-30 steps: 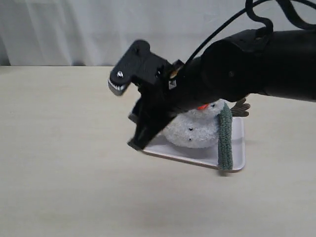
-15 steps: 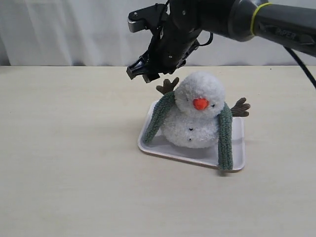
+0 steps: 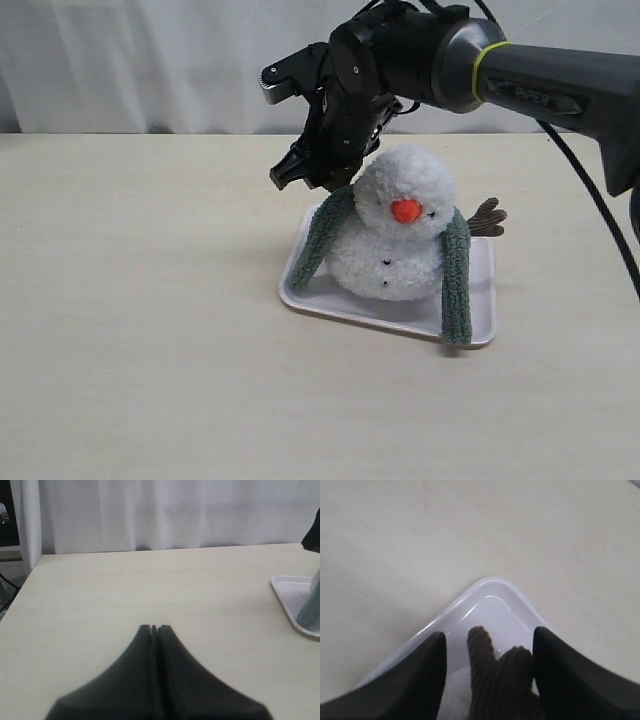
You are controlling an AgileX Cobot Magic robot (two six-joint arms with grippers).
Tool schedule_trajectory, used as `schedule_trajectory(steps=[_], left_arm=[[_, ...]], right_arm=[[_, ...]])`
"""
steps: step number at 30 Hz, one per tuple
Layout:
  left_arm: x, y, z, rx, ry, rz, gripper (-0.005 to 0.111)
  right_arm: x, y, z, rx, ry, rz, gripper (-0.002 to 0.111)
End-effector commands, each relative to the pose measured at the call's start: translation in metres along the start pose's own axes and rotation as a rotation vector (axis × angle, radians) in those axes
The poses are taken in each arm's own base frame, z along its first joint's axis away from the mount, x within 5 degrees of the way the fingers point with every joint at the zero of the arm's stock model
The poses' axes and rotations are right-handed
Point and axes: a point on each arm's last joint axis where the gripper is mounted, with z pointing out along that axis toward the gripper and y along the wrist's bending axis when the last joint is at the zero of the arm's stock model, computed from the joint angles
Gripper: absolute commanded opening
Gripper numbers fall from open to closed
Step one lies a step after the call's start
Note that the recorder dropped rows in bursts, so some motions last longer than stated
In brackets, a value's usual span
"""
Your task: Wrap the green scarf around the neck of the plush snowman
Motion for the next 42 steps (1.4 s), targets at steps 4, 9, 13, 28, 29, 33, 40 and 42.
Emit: schedule_trajectory(steps=[4,9,13,28,29,33,40,42], left_arm=[[0.0,0.0,0.0,-0.002,-0.007,0.001,0.0],[0.0,0.0,0.0,-0.002,-0.007,0.001,0.0],[0.0,0.0,0.0,-0.002,-0.007,0.001,0.0],[0.0,0.0,0.0,-0.002,-0.007,0.001,0.0],[0.0,0.0,0.0,-0.002,-0.007,0.001,0.0],[0.0,0.0,0.0,-0.002,-0.007,0.001,0.0],[0.0,0.0,0.0,-0.002,-0.007,0.001,0.0],[0.0,0.0,0.0,-0.002,-0.007,0.001,0.0]], right_arm=[[0.001,0.008,0.001,-0.097,0.013,0.001,0.05],[0.0,0.009,-0.009,-0.131,0.017,-0.011,0.048],[0.001,0.014,-0.016,-0.198,0.029,-0.034,0.048],[0.006,0.023,-0.034,-0.329,0.093,-0.079,0.048],[0.004,0.023,-0.039,-0.335,0.076,-0.073,0.048],[-0.002,0.025,-0.054,-0.382,0.011,-0.069,0.048],[0.002,0.033,-0.076,-0.498,0.048,-0.092,0.048],[0.008,0.036,-0.077,-0.548,0.094,-0.142,0.048]])
